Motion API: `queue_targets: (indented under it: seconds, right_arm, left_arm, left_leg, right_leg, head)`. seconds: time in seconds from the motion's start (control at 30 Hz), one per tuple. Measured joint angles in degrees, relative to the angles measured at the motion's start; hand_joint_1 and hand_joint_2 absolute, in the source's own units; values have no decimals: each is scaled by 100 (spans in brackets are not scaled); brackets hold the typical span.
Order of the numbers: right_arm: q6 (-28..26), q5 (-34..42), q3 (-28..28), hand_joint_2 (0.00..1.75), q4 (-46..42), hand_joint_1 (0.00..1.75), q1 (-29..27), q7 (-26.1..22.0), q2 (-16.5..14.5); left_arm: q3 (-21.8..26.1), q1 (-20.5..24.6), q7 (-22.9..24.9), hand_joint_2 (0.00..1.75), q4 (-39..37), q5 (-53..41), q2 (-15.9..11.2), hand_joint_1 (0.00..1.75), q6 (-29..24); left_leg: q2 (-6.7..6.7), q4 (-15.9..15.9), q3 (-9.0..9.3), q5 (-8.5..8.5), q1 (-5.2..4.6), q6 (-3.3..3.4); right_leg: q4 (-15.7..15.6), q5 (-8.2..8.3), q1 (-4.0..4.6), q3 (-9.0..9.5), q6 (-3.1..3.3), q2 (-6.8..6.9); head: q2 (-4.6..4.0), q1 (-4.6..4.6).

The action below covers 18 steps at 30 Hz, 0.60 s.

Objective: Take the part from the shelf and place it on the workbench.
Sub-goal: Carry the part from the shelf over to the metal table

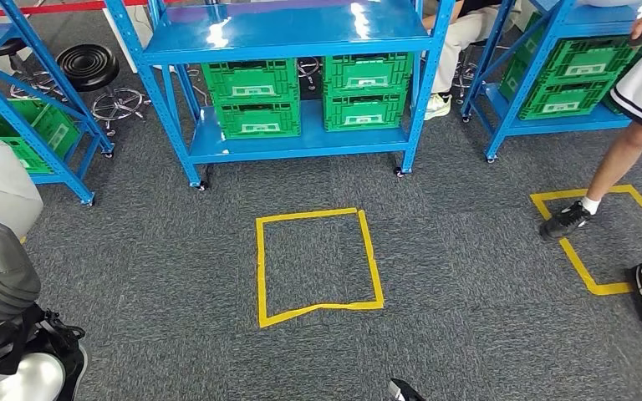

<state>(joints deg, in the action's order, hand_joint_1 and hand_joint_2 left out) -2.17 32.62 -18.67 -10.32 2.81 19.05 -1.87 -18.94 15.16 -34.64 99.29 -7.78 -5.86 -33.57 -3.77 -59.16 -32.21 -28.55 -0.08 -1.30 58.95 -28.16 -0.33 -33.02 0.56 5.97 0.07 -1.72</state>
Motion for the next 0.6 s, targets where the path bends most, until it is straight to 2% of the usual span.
queue_targets:
  seconds: [0.03, 0.1, 0.13, 0.17, 0.23, 0.27, 0.3, 0.33, 0.37, 0.4, 0.47, 0.53, 0.6]
  right_arm:
    - [-1, -3, 0, 0, 0, 0, -2, 11, 2]
    - [-2, -12, -1, 0, 0, 0, 2, 67, 10]
    - [-2, -16, -2, 0, 0, 0, 9, 91, 16]
    - [-1, -20, -2, 0, 0, 0, 15, 92, 20]
    - [3, -23, -2, 0, 0, 0, 11, -12, 23]
    - [3, -23, -2, 0, 0, 0, 2, -77, 23]
    - [2, -24, -2, 0, 0, 0, -8, -132, 23]
    - [2, -24, -2, 0, 0, 0, -14, -155, 23]
    - [2, -25, -2, 0, 0, 0, -15, -164, 23]
    - [3, -25, -2, 0, 0, 0, -15, -165, 23]
    - [4, -25, -2, 0, 0, 0, -11, -165, 25]
    - [7, -31, -5, 0, 0, 0, -11, -183, 26]
    - [11, -59, -11, 0, 0, 0, -9, -166, 24]
  left_arm:
    - [5, -4, -5, 175, 14, -10, 0, 175, -2]
    - [23, -25, -12, 175, 30, -23, -7, 175, -10]
    - [33, -34, -21, 175, 41, -30, -11, 175, -24]
    - [40, -40, -30, 175, 53, -37, -14, 175, -38]
    - [44, -53, -60, 175, 71, -46, -16, 175, -65]
    - [45, -66, -72, 175, 71, -47, -17, 175, -69]
    - [45, -83, -83, 175, 70, -47, -17, 175, -72]
    - [45, -97, -93, 175, 69, -47, -17, 175, -77]
    - [45, -107, -102, 175, 69, -46, -17, 175, -82]
    - [45, -112, -114, 175, 70, -46, -17, 175, -86]
    - [45, -114, -135, 175, 71, -46, -17, 175, -95]
    - [44, -123, -148, 175, 72, -40, -19, 175, -103]
    - [50, -160, -160, 175, 86, -20, -49, 175, -118]
  left_leg:
    - [6, 55, 1, -14, -19, 44]
    - [144, 65, -26, 23, -13, 129]
    - [212, 78, -31, 45, -5, 166]
    - [274, 91, -32, 69, 7, 200]
    - [394, 96, -47, 99, 15, 244]
    - [463, 91, -60, 108, 10, 257]
    - [540, 83, -72, 113, 2, 264]
    - [623, 69, -82, 115, -4, 267]
    - [710, 50, -90, 115, -7, 265]
    - [792, 31, -95, 112, -7, 260]
    - [939, -3, -123, 111, -3, 222]
    - [1062, -13, -176, 135, 18, 146]
    - [1176, 9, -219, 172, 44, 58]
  right_leg:
    - [-1, 2, 12, 1, -32, 53]
    - [-1, -5, 4, 16, -95, 127]
    - [60, -61, -7, 1, -126, 47]
    - [216, -175, -17, -57, -152, -92]
    - [849, -534, -30, -333, -174, -430]
    - [1214, -686, -26, -502, -173, -508]
    - [1469, -751, -22, -625, -167, -549]
    - [1527, -704, -18, -658, -156, -570]
    - [1362, -554, -16, -583, -138, -594]
    - [1019, -346, -15, -420, -115, -652]
    - [332, -97, -25, -93, -73, -911]
    - [75, -77, -21, 9, -52, -1053]
    - [33, -45, -12, 13, -10, -934]
  head:
    - [0, -4]
    - [1, -13]
    - [1, -15]
    - [1, -20]
    - [1, -39]
    - [1, -46]
    - [1, -51]
    - [1, -50]
    - [1, -51]
    - [1, -51]
    - [2, -49]
    - [1, -46]
    - [1, -49]
